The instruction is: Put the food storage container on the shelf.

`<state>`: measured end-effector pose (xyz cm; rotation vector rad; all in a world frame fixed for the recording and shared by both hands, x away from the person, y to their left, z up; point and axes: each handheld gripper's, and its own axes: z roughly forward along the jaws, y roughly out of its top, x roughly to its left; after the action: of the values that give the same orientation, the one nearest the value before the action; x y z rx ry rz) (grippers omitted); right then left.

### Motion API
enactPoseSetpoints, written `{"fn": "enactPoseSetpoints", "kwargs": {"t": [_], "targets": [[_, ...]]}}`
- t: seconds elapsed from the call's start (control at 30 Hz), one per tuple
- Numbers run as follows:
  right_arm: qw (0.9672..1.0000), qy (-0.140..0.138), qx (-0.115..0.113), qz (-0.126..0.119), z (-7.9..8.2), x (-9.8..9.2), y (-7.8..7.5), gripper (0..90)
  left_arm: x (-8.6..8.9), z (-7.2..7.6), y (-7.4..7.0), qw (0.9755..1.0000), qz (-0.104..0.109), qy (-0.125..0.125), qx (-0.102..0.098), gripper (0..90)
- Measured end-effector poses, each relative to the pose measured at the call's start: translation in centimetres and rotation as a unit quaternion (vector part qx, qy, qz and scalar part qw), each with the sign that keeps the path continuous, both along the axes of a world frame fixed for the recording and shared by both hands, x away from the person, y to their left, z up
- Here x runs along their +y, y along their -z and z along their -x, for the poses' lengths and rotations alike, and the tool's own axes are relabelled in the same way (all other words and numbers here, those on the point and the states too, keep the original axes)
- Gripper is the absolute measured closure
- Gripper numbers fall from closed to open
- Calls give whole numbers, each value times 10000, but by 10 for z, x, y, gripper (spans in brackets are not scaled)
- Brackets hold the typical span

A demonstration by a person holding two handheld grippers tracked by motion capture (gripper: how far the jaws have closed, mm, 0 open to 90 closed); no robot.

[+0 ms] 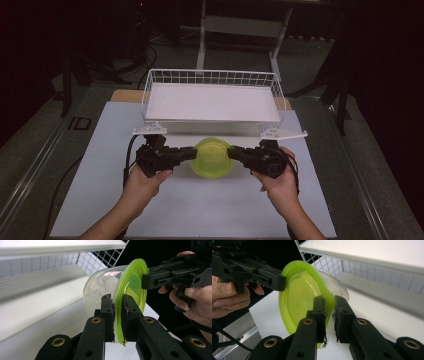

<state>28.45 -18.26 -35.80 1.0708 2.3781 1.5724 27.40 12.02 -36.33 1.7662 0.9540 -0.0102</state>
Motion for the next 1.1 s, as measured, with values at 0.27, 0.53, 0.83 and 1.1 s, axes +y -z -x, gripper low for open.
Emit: {"fn": "enactPoseSetpoints", "kwargs": {"t": [0.27, 0.53, 0.83, 1.1], "targets": [[9999, 83, -91, -96, -10, 2, -17, 805, 2, -12, -17, 9999, 95, -25, -70, 823], [9996, 177, -179, -129, -23, 3, -30, 803, 1, -24, -35, 9998, 10, -128, -149, 822], [9988, 341, -269, -235, -39, 1, -50, 802, -3, -44, -58, 9995, -15, -148, -288, 822], [9985, 421, -230, -266, -54, 2, -57, 801, -4, -58, -61, 9991, 46, -262, -316, 820]]}}
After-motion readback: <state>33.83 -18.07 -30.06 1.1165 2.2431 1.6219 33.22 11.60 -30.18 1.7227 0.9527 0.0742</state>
